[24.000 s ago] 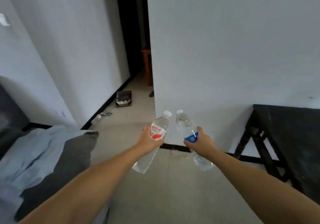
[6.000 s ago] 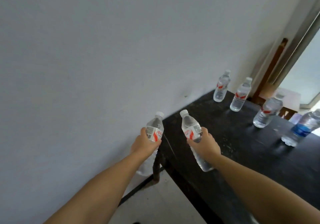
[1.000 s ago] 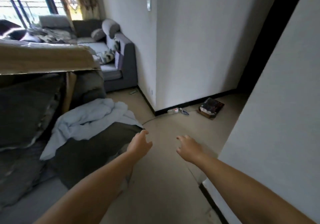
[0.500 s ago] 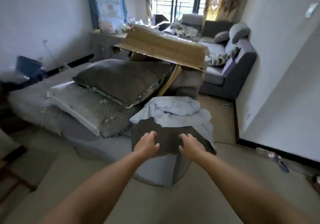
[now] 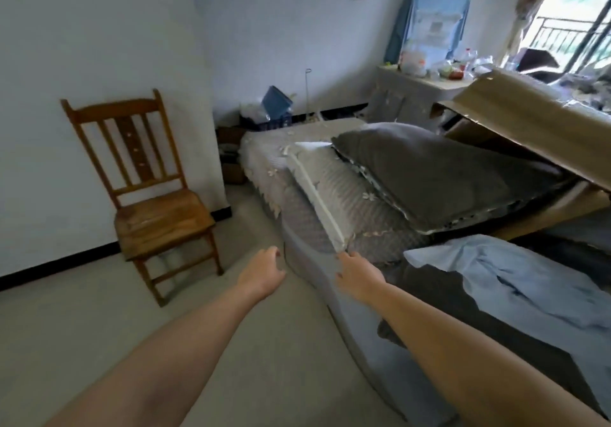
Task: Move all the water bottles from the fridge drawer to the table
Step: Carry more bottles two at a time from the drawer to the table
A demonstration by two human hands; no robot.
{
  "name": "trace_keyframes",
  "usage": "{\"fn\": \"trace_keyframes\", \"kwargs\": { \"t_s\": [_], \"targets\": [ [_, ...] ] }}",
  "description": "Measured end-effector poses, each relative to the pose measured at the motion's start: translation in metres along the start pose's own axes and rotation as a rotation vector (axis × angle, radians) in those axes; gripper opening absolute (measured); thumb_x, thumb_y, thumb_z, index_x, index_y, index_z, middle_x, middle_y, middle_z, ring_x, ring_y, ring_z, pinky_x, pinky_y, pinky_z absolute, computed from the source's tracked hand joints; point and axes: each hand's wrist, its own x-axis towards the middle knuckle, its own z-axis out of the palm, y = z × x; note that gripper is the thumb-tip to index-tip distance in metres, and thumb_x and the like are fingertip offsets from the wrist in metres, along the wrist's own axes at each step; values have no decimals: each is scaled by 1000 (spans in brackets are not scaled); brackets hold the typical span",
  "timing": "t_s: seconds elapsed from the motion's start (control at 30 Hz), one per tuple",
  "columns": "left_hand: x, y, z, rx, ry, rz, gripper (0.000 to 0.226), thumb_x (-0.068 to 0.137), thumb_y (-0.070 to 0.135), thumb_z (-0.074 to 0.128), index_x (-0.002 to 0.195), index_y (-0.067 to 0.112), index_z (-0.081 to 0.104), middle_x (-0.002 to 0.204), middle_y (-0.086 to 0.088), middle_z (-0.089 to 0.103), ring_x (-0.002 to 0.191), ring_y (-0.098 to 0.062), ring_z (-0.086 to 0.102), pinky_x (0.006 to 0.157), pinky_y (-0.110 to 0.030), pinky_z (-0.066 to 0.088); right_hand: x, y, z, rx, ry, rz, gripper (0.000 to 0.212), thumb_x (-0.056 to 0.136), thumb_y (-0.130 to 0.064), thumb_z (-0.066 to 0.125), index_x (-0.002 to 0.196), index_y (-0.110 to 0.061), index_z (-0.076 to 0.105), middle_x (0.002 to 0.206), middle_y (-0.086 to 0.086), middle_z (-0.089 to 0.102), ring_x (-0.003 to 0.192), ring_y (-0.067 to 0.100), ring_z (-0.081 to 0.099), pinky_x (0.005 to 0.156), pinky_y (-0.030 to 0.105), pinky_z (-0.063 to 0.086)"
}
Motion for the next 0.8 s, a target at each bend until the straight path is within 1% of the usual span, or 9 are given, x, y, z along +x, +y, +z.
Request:
{"fn": "trace_keyframes", "kwargs": {
  "t_s": [0.13,0.23,0.3,0.4,0.5,0.57,0.67,0.73,0.8],
  "targets": [
    [34,-56,-49,-7,66,-43,46,89,27,56,133,14,45,131,-11,50,118,-26,52,97,-37,46,75,-68,-3,-56,-14,-90,49,99,-29,43,145,-16,31,142,10,39,119,33,51,91,42,49],
    [50,-101,-91,-11,114,-85,43,90,29,55,131,18,46,127,-6,51,112,-24,55,93,-40,49,124,-126,-6,-60,-27,-138,44,97,-19,45,140,-17,35,139,11,40,119,33,50,92,45,49],
    [54,-134,-123,3,141,-129,41,91,30,55,130,20,46,127,-3,50,110,-21,55,89,-38,51,153,-170,-2,-54,-27,-187,47,96,-17,47,141,-18,35,138,12,42,119,33,51,93,45,49],
    [58,-189,-168,-41,198,-261,43,91,29,57,131,18,47,129,-3,52,113,-21,55,90,-34,50,180,-242,3,-54,-59,-305,49,97,-25,48,144,-18,33,139,11,41,120,31,51,92,41,49],
    [57,-236,-199,-122,262,-407,34,90,23,57,123,15,52,120,-7,59,98,-20,59,82,-30,50,200,-303,12,-61,-75,-422,45,97,-29,47,140,-19,39,133,10,45,115,30,54,91,40,50],
    [54,-260,-212,-146,282,-488,30,93,17,53,122,11,51,120,-7,57,98,-21,57,78,-28,44,215,-338,21,-67,-97,-488,42,96,-30,46,136,-20,41,130,8,47,111,28,55,90,41,51],
    [52,-301,-224,-134,306,-579,41,94,19,52,132,7,46,132,-13,52,118,-27,53,93,-33,43,243,-389,35,-85,-151,-588,42,97,-28,46,137,-21,40,130,5,47,109,24,55,86,35,51],
    [60,-329,-231,-143,319,-628,47,93,21,54,137,8,43,137,-14,49,122,-27,51,101,-35,43,266,-420,43,-89,-177,-651,38,97,-26,47,135,-21,42,127,4,49,105,21,56,83,30,49],
    [69,-350,-242,-155,338,-669,48,94,22,54,138,9,42,139,-15,47,123,-28,50,103,-37,42,286,-446,48,-117,-205,-688,35,98,-25,45,132,-21,44,124,4,51,104,22,56,85,31,49]
  ]
}}
